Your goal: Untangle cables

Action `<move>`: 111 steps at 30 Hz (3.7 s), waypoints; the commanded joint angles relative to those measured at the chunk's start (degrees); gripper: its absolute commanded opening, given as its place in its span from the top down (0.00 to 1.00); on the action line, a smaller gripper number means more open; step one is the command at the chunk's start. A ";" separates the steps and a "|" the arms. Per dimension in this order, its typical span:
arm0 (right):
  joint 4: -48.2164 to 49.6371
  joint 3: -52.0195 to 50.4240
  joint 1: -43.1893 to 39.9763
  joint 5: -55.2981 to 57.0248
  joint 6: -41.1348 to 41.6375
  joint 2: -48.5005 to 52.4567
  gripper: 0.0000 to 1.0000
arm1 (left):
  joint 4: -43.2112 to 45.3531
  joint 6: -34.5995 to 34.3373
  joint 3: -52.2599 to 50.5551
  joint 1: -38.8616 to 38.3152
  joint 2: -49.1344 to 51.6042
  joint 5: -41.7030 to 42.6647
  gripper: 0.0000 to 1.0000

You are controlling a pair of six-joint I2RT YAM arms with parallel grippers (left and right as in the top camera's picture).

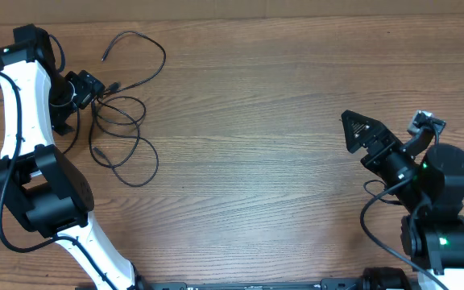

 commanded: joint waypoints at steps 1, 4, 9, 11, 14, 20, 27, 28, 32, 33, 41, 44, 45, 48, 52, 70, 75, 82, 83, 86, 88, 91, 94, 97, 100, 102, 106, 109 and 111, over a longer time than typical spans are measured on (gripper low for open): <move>-0.09 -0.35 0.00 0.72 -0.02 -1.03 0.00 | 0.20 0.07 -0.15 -0.28 0.31 -0.44 0.00; -0.26 -0.35 0.00 0.72 -0.02 -0.37 0.00 | 0.22 0.07 -0.15 -0.28 0.31 -0.44 0.01; -0.46 -0.35 0.00 0.72 -0.02 1.57 0.00 | 0.22 0.07 -0.15 -0.22 0.31 -0.44 0.00; -0.46 -0.35 0.00 0.74 -0.02 2.29 0.00 | 0.22 0.07 -0.15 -0.22 0.31 -0.44 0.01; -0.76 -0.76 0.00 0.72 -0.02 2.23 0.00 | 0.20 0.07 -0.15 -0.26 0.31 -0.44 0.00; -3.58 -0.79 0.00 0.72 -0.02 -0.20 0.00 | 0.20 0.04 -0.15 -0.22 0.31 -0.44 0.00; -5.81 -0.79 0.00 0.72 -0.02 -4.02 0.00 | 0.20 0.07 -0.15 -0.26 0.31 -0.44 0.01; -5.86 -0.83 0.00 0.72 0.00 -4.57 0.00 | 0.20 0.07 -0.15 -0.26 0.31 -0.44 0.01; -6.43 -1.09 0.00 0.72 0.00 -6.60 0.00 | 0.22 0.07 -0.15 -0.22 0.31 -0.44 0.00; -6.73 -1.09 0.00 0.72 -0.02 -7.02 0.00 | 0.20 0.07 -0.15 -0.22 0.31 -0.44 0.00; -7.30 -1.09 0.00 0.72 -0.02 -9.49 0.00 | 0.22 0.07 -0.15 -0.22 0.31 -0.44 0.01; -7.28 -1.09 0.00 0.72 -0.02 -10.34 0.00 | 0.22 0.07 -0.13 -0.22 0.31 -0.44 0.01; -7.28 -1.09 0.00 0.72 -0.02 -10.80 0.00 | 0.20 0.07 -0.15 -0.22 0.31 -0.44 0.00; -7.30 -1.09 0.00 0.72 0.00 -12.28 0.00 | 0.20 0.04 -0.15 -0.22 0.31 -0.44 0.00; -7.30 -1.09 0.00 0.72 -0.02 -14.47 0.00 | 0.22 0.07 -0.15 -0.22 0.31 -0.44 0.00; -7.30 -7.69 5.88 0.72 0.00 -23.96 0.00 | 0.20 0.04 -0.15 -0.22 0.31 -0.44 0.01; -10.84 -12.33 5.88 0.72 -0.02 -26.99 0.00 | 0.22 0.04 -0.15 -0.22 0.31 -0.44 0.00; -20.57 -12.33 5.86 0.72 0.00 -28.02 0.00 | 0.20 0.07 -0.15 -0.22 0.31 -0.44 0.01; -20.98 -12.33 5.88 0.72 -0.02 -28.48 0.00 | 0.22 0.07 -0.15 -0.22 0.31 -0.44 0.01; -21.05 -12.35 5.88 0.72 -0.02 -30.03 0.00 | 0.20 0.07 -0.15 -0.22 0.31 -0.44 0.00; -21.05 -12.33 5.88 0.72 -0.02 -30.97 0.00 | 0.22 0.07 -0.15 -0.22 0.31 -0.44 0.00; -21.05 -12.35 5.88 0.72 -0.02 -32.26 0.00 | 0.20 0.07 -0.15 -0.22 0.31 -0.44 0.00; -21.05 -12.35 5.88 0.72 0.00 -33.29 0.00 | 0.20 0.04 -0.15 -0.22 0.31 -0.44 0.00; -21.03 -12.35 5.88 0.72 -0.02 -34.40 0.00 | 0.20 0.04 -0.15 -0.22 0.31 -0.44 0.00; -21.05 -12.35 5.88 0.70 -0.02 -35.60 0.00 | 0.22 0.07 -0.15 -0.22 0.31 -0.44 0.01; -21.05 -12.37 5.90 0.70 -0.02 -36.68 0.00 | 0.20 0.07 -0.15 -0.22 0.31 -0.44 0.01; -20.96 -14.12 5.88 0.68 0.02 -39.58 0.00 | 0.20 0.07 -0.15 -0.22 0.31 -0.44 0.01; -17.66 -17.44 5.90 0.70 0.02 -41.62 0.00 | 0.20 0.07 -0.15 -0.22 0.31 -0.44 0.00; -14.95 -18.80 5.90 0.72 0.02 -41.59 0.00 | 0.20 0.07 -0.15 -0.22 0.31 -0.44 0.00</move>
